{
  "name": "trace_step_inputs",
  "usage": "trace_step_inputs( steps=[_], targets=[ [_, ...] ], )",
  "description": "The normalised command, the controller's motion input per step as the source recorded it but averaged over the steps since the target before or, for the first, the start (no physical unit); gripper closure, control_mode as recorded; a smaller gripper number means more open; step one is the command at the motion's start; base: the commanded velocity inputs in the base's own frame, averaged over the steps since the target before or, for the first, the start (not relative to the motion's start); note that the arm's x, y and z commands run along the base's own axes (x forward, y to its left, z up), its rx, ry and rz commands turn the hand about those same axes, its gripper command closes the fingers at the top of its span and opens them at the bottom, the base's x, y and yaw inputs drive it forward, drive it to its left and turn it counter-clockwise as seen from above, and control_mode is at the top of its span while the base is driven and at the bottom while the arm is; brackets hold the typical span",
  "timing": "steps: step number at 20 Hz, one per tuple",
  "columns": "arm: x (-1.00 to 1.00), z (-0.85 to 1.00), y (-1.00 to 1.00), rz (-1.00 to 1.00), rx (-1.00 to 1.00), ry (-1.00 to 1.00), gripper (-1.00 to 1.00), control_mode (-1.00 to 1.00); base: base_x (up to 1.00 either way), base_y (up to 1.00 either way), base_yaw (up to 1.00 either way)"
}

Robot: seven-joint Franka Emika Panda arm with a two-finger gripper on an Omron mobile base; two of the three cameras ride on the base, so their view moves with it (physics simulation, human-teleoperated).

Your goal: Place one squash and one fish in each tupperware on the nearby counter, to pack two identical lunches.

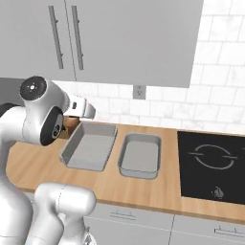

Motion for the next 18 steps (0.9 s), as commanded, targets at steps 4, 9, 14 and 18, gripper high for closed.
trace_step_inputs(
  steps=[4,9,14,18],
  targets=[
    [0.27,-1.0,0.0,0.19,-0.06,0.25,1.0,-1.0,0.0,0.0,0.0],
    [0.67,-1.0,0.04,0.12,0.0,0.16,1.0,-1.0,0.0,0.0,0.0],
    [1.0,-0.86,0.13,0.05,0.0,0.03,1.0,-1.0,0.0,0.0,0.0],
    [1.0,-0.8,0.16,0.03,0.0,0.03,1.0,-1.0,0.0,0.0,0.0]
  ],
)
